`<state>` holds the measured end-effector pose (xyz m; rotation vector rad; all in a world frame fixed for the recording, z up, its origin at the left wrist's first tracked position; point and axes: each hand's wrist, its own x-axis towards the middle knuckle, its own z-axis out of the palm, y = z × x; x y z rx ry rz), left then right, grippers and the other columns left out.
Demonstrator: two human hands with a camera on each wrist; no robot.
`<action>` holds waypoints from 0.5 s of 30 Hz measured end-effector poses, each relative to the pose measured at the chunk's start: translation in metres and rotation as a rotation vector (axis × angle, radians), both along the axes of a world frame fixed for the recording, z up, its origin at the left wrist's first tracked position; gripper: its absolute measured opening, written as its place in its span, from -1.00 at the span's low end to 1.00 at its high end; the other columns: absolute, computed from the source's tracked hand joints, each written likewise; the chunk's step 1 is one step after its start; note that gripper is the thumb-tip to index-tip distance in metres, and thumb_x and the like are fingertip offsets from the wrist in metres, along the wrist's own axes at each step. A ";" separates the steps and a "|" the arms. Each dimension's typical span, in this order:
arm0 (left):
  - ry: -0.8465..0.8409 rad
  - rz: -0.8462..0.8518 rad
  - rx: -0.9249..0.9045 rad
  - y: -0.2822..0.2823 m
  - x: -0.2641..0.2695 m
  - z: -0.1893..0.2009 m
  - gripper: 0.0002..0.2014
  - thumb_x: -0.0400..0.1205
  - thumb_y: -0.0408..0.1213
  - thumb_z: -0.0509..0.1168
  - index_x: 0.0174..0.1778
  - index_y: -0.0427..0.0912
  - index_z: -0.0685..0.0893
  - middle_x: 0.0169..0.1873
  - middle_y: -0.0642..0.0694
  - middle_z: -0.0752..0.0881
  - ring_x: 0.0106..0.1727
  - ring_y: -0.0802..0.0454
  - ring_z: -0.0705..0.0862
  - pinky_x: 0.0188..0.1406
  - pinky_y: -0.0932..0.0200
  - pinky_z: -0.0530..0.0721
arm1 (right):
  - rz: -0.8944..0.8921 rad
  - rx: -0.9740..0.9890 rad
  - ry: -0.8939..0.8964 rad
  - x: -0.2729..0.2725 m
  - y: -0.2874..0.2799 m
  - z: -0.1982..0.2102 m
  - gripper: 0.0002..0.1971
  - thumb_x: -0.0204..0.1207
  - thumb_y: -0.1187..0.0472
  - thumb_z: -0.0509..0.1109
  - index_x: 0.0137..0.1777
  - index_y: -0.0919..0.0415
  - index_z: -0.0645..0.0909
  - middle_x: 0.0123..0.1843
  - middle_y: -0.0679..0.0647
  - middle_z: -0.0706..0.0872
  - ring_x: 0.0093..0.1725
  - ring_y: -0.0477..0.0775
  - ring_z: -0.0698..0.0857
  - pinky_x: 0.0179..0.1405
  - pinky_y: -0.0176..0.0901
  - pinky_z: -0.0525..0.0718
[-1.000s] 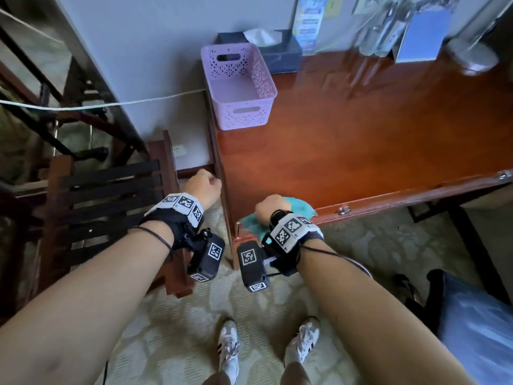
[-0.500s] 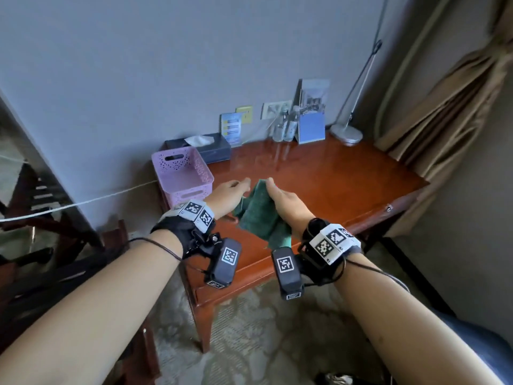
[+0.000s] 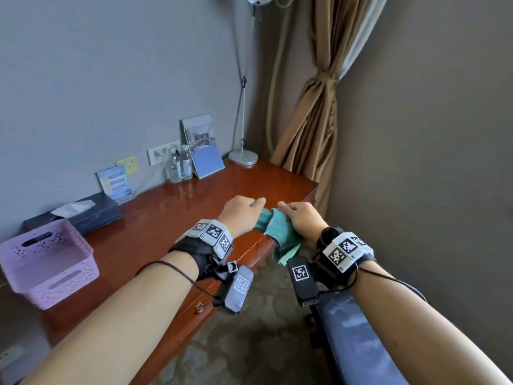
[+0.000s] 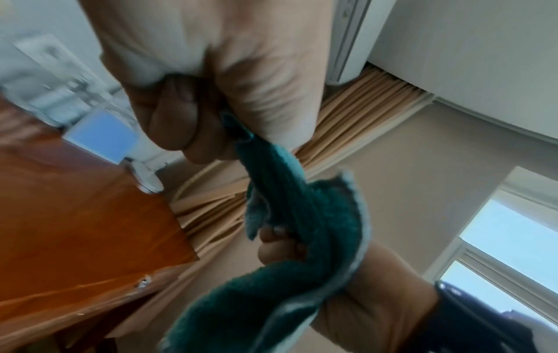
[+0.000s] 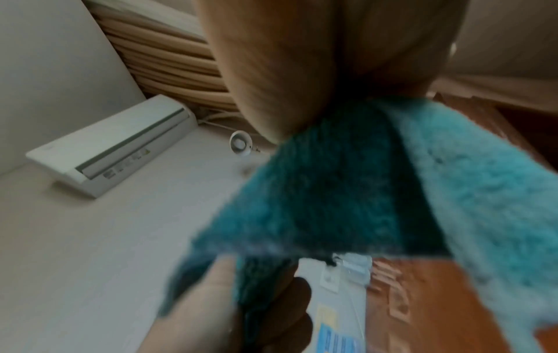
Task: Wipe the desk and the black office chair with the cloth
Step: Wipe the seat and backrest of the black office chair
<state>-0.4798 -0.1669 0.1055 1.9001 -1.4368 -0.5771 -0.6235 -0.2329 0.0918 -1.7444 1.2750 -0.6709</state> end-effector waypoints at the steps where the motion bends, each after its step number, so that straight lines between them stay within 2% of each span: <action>1: 0.012 -0.010 -0.017 -0.014 -0.015 0.005 -0.45 0.74 -0.03 0.09 -0.58 -0.19 0.31 -0.58 -0.08 0.41 -0.45 -0.03 0.42 -0.31 0.09 0.31 | -0.041 0.010 -0.027 -0.013 -0.008 0.008 -0.57 0.65 -0.11 0.27 -0.27 0.19 0.71 -0.34 0.03 0.69 -0.33 -0.03 0.62 -0.22 -0.18 0.59; 3: 0.036 -0.024 -0.038 -0.041 -0.042 0.015 -0.44 0.72 0.00 0.10 -0.59 -0.20 0.39 -0.55 -0.10 0.51 -0.35 -0.11 0.52 -0.26 0.08 0.39 | -0.089 0.109 -0.168 -0.038 -0.026 0.020 -0.45 0.48 -0.36 0.30 -0.25 0.15 0.77 -0.22 0.08 0.80 -0.18 0.04 0.76 0.00 -0.11 0.70; 4: 0.036 -0.033 -0.043 -0.056 -0.054 0.020 -0.44 0.72 0.03 0.08 -0.56 -0.21 0.46 -0.50 -0.12 0.58 -0.28 -0.16 0.57 -0.21 0.06 0.43 | -0.089 0.162 -0.257 -0.052 -0.035 0.025 -0.40 0.35 -0.44 0.36 -0.20 0.16 0.78 -0.17 0.13 0.82 -0.10 0.11 0.79 0.07 -0.05 0.72; 5: 0.035 -0.049 -0.051 -0.073 -0.070 0.025 -0.44 0.73 0.05 0.06 -0.52 -0.21 0.51 -0.42 -0.14 0.63 -0.20 -0.19 0.60 -0.15 0.05 0.46 | -0.076 0.191 -0.311 -0.071 -0.046 0.030 -0.38 0.27 -0.43 0.44 -0.11 0.18 0.78 -0.12 0.17 0.82 -0.06 0.16 0.80 0.06 -0.02 0.74; 6: 0.039 -0.053 -0.052 -0.081 -0.073 0.027 -0.44 0.73 0.08 0.06 -0.50 -0.20 0.52 -0.39 -0.15 0.64 -0.16 -0.20 0.60 -0.12 0.04 0.46 | -0.035 0.191 -0.311 -0.078 -0.049 0.033 -0.41 0.29 -0.32 0.52 0.00 0.24 0.74 -0.09 0.19 0.81 -0.08 0.15 0.80 -0.02 -0.06 0.76; 8: 0.066 -0.105 -0.065 -0.105 -0.093 0.029 -0.48 0.70 0.10 0.13 -0.50 -0.17 0.46 -0.42 -0.11 0.60 -0.18 -0.19 0.59 -0.13 0.03 0.46 | -0.014 0.123 -0.213 -0.105 -0.060 0.038 -0.61 0.39 0.02 0.59 0.11 0.25 0.67 -0.08 0.14 0.78 -0.16 0.05 0.77 -0.23 -0.21 0.72; 11: 0.135 -0.194 -0.118 -0.137 -0.126 0.020 -0.74 0.59 -0.06 0.37 -0.28 -0.13 0.53 -0.24 -0.07 0.67 -0.08 -0.12 0.65 -0.06 0.07 0.55 | -0.092 0.035 -0.095 -0.140 -0.075 0.031 -0.74 0.43 0.41 0.48 0.09 0.20 0.64 -0.17 0.04 0.70 -0.26 -0.07 0.67 -0.42 -0.39 0.61; 13: 0.093 -0.225 -0.182 -0.153 -0.150 0.011 -0.90 0.58 -0.24 0.38 -0.17 -0.11 0.59 -0.12 -0.05 0.69 0.01 -0.09 0.63 -0.09 0.21 0.45 | -0.162 -0.010 -0.041 -0.161 -0.084 0.020 -0.70 0.42 0.51 0.34 0.03 0.15 0.67 -0.24 -0.01 0.66 -0.31 -0.12 0.61 -0.43 -0.42 0.56; 15: 0.063 -0.257 -0.200 -0.167 -0.174 0.003 -0.98 0.60 -0.30 0.35 -0.13 -0.12 0.64 -0.03 -0.10 0.72 0.06 -0.12 0.64 -0.11 0.25 0.43 | -0.240 -0.048 0.010 -0.183 -0.091 0.010 -0.64 0.41 0.54 0.21 -0.08 0.10 0.70 -0.27 -0.06 0.68 -0.31 -0.15 0.61 -0.38 -0.42 0.58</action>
